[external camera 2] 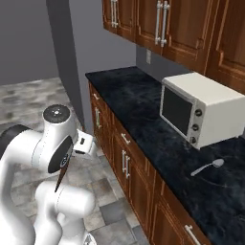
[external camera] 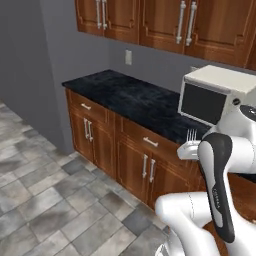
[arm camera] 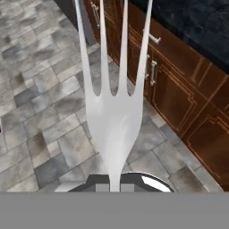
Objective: Take the fork and place it on the left side of the plate. Then take the spoon and place it on the right side of the plate. Make sure they're directly next to the plate.
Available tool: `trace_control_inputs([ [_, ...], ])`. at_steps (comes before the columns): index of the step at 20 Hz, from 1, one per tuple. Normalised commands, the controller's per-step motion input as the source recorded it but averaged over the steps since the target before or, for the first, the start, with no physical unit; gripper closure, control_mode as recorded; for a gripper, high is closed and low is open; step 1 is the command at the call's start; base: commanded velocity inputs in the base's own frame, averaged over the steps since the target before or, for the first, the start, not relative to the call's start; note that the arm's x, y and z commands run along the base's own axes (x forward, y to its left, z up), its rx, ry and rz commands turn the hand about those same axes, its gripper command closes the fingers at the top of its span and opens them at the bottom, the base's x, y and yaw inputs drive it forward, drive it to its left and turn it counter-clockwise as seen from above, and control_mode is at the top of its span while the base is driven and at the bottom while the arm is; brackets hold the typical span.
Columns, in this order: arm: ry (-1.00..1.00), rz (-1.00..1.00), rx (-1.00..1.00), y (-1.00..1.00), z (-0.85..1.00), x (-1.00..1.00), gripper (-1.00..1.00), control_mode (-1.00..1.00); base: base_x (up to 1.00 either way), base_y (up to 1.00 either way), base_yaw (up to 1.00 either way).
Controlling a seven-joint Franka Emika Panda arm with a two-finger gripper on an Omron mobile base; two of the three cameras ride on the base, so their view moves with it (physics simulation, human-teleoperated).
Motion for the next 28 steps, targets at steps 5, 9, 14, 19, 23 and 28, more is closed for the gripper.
trace_control_inputs([
  [5,0.0,0.0,0.0,0.0,0.0,0.0,1.0,1.0,0.04,0.1,0.44],
  [9,0.0,0.0,0.0,0.0,0.0,0.0,1.0,1.0,0.0,0.0,0.42],
  [14,0.0,0.0,0.0,0.0,0.0,0.0,1.0,1.0,0.0,0.0,0.4],
  [19,0.0,0.0,0.0,0.0,0.0,0.0,1.0,1.0,0.0,0.08,0.33],
  [23,0.0,0.0,0.0,0.0,0.0,0.0,1.0,1.0,0.0,0.35,0.19],
  [28,0.0,0.0,0.0,0.0,0.0,0.0,1.0,1.0,0.0,0.43,0.16],
])
